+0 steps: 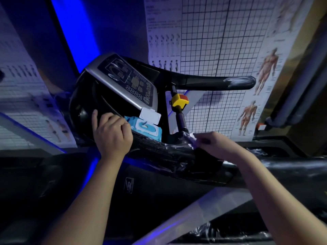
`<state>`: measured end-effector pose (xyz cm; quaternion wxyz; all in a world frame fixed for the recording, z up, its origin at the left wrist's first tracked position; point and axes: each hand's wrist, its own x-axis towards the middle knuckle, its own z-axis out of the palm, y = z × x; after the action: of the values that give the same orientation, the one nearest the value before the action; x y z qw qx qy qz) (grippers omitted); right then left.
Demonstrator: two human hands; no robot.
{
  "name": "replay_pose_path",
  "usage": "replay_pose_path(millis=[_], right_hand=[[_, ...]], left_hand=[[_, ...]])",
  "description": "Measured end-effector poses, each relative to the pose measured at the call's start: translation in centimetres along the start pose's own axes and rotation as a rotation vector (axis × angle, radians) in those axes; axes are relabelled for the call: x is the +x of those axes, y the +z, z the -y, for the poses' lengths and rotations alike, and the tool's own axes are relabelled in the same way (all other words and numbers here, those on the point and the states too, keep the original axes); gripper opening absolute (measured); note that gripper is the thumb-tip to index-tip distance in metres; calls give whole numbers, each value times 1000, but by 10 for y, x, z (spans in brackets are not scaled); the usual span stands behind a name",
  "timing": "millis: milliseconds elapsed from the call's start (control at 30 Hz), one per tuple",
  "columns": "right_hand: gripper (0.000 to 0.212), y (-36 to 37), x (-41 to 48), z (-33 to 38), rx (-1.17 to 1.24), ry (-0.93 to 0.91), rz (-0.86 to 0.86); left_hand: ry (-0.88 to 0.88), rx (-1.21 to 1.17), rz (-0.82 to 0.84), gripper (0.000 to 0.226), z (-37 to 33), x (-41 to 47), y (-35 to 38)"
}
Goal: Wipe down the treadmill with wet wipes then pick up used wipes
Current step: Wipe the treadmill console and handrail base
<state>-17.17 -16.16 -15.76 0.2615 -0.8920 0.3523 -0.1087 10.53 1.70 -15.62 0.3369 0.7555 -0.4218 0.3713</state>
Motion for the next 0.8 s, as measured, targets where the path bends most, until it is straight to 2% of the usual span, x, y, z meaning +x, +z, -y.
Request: replay_pose_path(millis=[133, 233, 300, 567, 700, 800], right_hand=[[10, 0, 3, -7, -13, 35, -109], [10, 9, 2, 4, -105, -2, -204], [9, 8, -7, 12, -82, -76, -218], [9, -46, -76, 50, 277, -232, 19], [11, -52, -86, 45, 134, -150, 180], [15, -47, -86, 42, -7, -156, 156]], left_hand=[[3, 1, 1, 36, 0, 0, 0], [-3, 1, -1, 36, 0, 0, -1], [-3, -1, 3, 36, -1, 1, -2], [16, 11, 14, 31, -3, 1, -6], [16, 93, 71, 36, -7, 4, -11], [65, 251, 275, 42, -16, 21, -25]])
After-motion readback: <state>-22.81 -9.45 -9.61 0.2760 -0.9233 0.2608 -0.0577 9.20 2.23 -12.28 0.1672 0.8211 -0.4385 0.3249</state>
